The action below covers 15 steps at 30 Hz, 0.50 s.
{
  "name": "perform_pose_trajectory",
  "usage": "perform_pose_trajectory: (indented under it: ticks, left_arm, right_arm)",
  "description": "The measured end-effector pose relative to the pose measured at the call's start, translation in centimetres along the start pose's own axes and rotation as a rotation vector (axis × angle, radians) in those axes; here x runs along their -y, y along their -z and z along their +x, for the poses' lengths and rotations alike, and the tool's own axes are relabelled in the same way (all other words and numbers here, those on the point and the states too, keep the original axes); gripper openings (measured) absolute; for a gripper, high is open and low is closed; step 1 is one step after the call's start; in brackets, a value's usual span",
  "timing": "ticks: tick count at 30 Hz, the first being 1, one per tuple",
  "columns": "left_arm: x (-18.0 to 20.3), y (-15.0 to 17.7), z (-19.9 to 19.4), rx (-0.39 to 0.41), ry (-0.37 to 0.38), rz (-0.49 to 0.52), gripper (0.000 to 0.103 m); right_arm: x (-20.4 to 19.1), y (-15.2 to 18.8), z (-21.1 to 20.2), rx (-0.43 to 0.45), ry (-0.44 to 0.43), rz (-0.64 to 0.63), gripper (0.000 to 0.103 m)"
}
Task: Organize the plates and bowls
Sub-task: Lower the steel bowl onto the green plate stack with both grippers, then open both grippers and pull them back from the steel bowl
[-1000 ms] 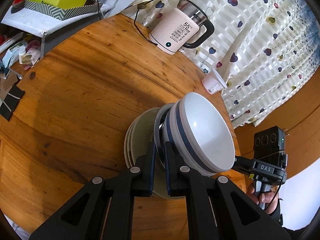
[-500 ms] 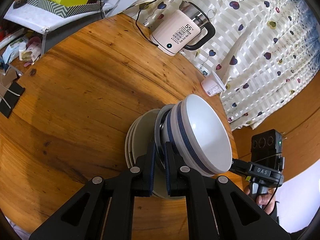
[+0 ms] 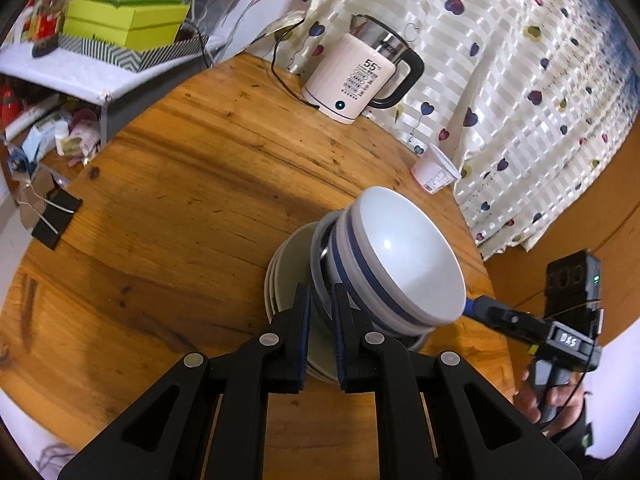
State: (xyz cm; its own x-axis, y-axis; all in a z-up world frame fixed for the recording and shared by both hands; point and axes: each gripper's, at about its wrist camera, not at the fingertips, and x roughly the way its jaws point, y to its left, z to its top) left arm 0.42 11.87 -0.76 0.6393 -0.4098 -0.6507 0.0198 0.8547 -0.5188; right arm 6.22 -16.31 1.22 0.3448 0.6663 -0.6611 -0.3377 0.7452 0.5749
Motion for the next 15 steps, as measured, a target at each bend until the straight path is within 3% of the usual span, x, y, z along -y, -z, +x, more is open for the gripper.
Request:
perform_pose_trajectory:
  ticks: [2, 4, 8, 15]
  left_arm:
    - [0.5, 0.5, -0.4, 0.012, -0.013, 0.027, 0.027]
    - [0.9, 1.0, -0.8, 0.029, -0.031, 0.052, 0.047]
    - [1.6, 1.9, -1.0, 0.039, -0.067, 0.083, 0.050]
    - [2.9, 3.6, -0.4, 0.027, -0.131, 0.143, 0.051]
  right_arm:
    - [-0.9, 0.6, -0.6, 0.017, 0.036, -0.046, 0.069]
    - [-1.9, 1.1, -1.1, 0.036, 0.075, -0.099, 0.074]
    - [-4.1, 2.4, -1.4, 0.064, 0.141, -0.210, 0.078]
    - [-5.7, 4.6, 0.0, 0.031, 0.216, -0.327, 0.078]
